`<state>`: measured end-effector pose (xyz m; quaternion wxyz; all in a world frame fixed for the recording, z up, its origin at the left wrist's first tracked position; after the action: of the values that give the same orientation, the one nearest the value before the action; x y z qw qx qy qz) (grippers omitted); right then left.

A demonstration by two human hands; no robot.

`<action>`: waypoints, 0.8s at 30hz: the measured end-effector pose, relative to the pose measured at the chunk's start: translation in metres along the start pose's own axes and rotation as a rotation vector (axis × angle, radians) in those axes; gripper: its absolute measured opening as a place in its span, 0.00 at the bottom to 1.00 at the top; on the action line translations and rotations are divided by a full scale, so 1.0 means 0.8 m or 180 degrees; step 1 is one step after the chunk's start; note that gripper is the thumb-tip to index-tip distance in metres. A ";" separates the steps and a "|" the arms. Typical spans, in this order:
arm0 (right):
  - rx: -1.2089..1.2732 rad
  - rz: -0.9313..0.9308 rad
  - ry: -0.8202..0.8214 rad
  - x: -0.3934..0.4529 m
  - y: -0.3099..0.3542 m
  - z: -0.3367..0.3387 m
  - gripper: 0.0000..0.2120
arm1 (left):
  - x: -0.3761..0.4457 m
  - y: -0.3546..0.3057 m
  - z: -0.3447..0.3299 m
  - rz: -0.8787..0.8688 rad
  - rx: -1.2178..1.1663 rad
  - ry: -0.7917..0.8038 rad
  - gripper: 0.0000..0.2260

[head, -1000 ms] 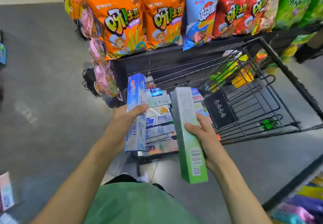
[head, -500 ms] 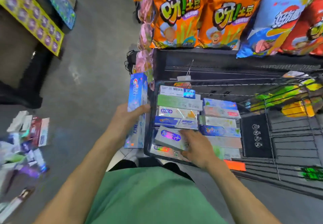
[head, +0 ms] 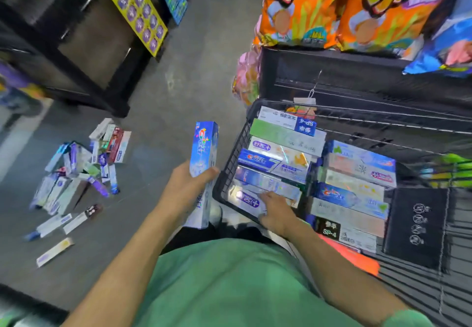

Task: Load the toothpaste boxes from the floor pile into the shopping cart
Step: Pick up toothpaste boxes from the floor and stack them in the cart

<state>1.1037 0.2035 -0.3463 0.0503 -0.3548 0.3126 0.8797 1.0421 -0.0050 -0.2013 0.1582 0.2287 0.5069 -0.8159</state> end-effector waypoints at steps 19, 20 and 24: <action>0.2867 -0.1802 -0.0884 -0.055 -0.146 0.000 0.08 | -0.007 0.001 -0.057 -0.0317 0.0799 0.0312 0.05; 0.3163 -0.1822 -0.0736 -0.053 -0.146 -0.005 0.08 | -0.005 0.000 -0.059 -0.0352 0.0933 0.0305 0.07; 0.3241 -0.1499 -0.0561 -0.036 -0.129 -0.022 0.12 | 0.014 0.004 -0.063 -0.0578 0.1612 0.0297 0.16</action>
<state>1.1678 0.2797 -0.3900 0.4357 -0.2712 0.6045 0.6093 1.0445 0.0391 -0.2290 -0.0013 0.2520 0.3118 -0.9161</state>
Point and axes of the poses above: each hand's wrist, its own x-axis towards the middle knuckle, its own z-axis out of the back of the hand, y = z × x, the point moved 1 cm from there along x, towards the middle knuckle, and after that the axes turned 7 degrees about x, right-handed, at the moved point
